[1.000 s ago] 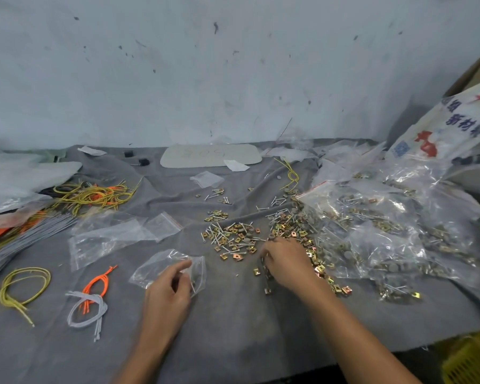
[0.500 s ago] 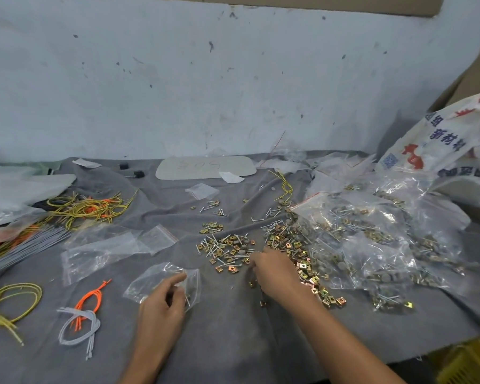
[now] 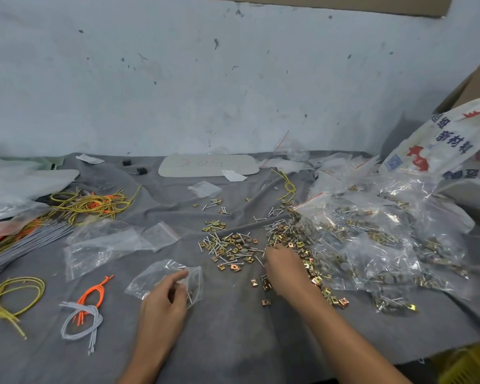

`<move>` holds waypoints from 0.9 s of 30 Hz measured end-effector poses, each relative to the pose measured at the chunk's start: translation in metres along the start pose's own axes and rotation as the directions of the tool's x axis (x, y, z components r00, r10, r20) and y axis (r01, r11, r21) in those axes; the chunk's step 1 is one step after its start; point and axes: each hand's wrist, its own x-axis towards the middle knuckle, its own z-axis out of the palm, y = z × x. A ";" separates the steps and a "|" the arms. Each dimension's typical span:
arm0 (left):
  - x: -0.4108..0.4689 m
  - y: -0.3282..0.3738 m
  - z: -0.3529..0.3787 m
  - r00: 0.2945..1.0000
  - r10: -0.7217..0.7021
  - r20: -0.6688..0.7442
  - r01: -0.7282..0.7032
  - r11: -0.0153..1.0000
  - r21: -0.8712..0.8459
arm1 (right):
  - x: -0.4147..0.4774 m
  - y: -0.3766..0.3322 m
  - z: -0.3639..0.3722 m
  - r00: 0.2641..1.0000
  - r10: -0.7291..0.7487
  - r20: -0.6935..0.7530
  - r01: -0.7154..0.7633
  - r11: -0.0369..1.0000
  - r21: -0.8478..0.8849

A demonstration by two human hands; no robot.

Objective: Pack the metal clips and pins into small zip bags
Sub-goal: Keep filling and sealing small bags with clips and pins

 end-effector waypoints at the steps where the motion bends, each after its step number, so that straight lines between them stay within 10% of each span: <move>1: 0.000 0.000 0.000 1.000 -0.004 0.000 0.004 1.000 -0.005 | 0.001 0.000 0.000 1.000 -0.016 0.010 0.016 1.000 -0.014; 21: -0.003 0.007 -0.002 1.000 -0.005 -0.009 0.005 1.000 -0.014 | -0.003 0.008 0.002 0.990 -0.059 -0.128 0.065 0.997 0.041; 27: -0.003 0.010 -0.002 1.000 0.009 -0.023 -0.010 1.000 -0.007 | -0.027 -0.029 -0.003 0.944 -0.026 -0.329 0.194 0.850 0.490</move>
